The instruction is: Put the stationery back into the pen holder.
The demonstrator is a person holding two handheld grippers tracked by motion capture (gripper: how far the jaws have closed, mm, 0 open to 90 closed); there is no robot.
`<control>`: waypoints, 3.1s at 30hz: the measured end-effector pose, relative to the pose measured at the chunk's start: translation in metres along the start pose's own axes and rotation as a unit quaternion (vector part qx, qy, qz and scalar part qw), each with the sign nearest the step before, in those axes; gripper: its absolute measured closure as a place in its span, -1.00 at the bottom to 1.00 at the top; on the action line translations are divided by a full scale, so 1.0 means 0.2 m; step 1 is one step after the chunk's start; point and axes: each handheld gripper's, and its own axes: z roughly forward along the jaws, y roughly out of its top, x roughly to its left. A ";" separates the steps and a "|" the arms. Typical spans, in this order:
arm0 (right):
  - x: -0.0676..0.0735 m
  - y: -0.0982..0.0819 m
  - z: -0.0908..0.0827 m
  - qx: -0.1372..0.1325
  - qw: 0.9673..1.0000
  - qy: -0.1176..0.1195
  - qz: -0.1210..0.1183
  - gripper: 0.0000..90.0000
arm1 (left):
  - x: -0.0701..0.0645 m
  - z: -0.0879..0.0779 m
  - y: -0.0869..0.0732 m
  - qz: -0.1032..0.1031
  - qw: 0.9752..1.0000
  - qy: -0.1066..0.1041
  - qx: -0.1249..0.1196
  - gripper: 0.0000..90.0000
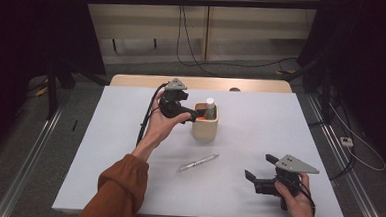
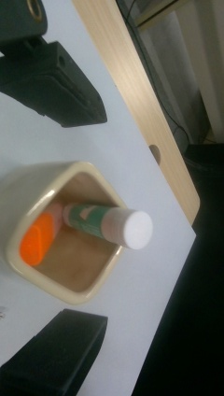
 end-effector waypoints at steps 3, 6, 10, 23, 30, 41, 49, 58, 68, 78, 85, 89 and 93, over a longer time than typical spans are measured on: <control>0.00 0.00 0.00 0.001 1.000 0.000 0.001 -0.91 | 0.01 -0.03 -0.02 0.000 1.000 0.003 0.001 -0.89; 0.00 0.00 0.00 0.001 1.000 0.000 0.001 -0.91 | 0.01 -0.06 -0.05 -0.009 1.000 0.004 0.004 -0.89; 0.00 0.00 0.00 0.001 1.000 -0.001 0.001 -0.90 | 0.01 -0.10 -0.10 -0.011 1.000 0.017 0.016 -0.89; 0.00 0.00 0.01 0.003 1.000 -0.001 0.003 -0.90 | -0.02 -0.21 -0.23 -0.016 1.000 0.013 0.020 -0.89; 0.00 0.00 0.01 0.003 1.000 -0.001 0.001 -0.90 | -0.05 -0.23 -0.25 -0.004 1.000 0.016 0.022 -0.89; 0.00 0.00 0.01 0.002 1.000 0.000 0.001 -0.90 | -0.09 -0.27 -0.33 0.002 0.999 0.006 0.043 -0.89; 0.01 0.00 0.01 0.004 1.000 0.000 0.000 -0.90 | -0.13 -0.31 -0.35 0.013 0.999 0.011 0.040 -0.88; 0.01 0.00 0.01 0.002 1.000 -0.001 0.000 -0.90 | -0.17 -0.28 -0.41 0.014 0.997 -0.014 0.074 -0.86; 0.01 0.00 0.01 0.001 1.000 0.000 -0.001 -0.90 | -0.23 -0.23 -0.43 0.015 0.993 -0.018 0.114 -0.84; 0.01 0.00 0.01 0.002 1.000 0.000 0.000 -0.90 | -0.28 -0.15 -0.43 0.018 0.992 -0.049 0.117 -0.81; 0.01 0.00 0.01 0.002 1.000 0.000 0.000 -0.90 | -0.33 -0.08 -0.41 0.024 0.990 -0.061 0.124 -0.79; 0.01 0.00 0.01 0.001 1.000 0.000 0.000 -0.90 | -0.36 -0.04 -0.41 0.035 0.989 -0.056 0.135 -0.78; 0.01 0.00 0.01 0.001 1.000 0.000 0.000 -0.90 | -0.37 -0.01 -0.41 0.037 0.987 -0.060 0.143 -0.72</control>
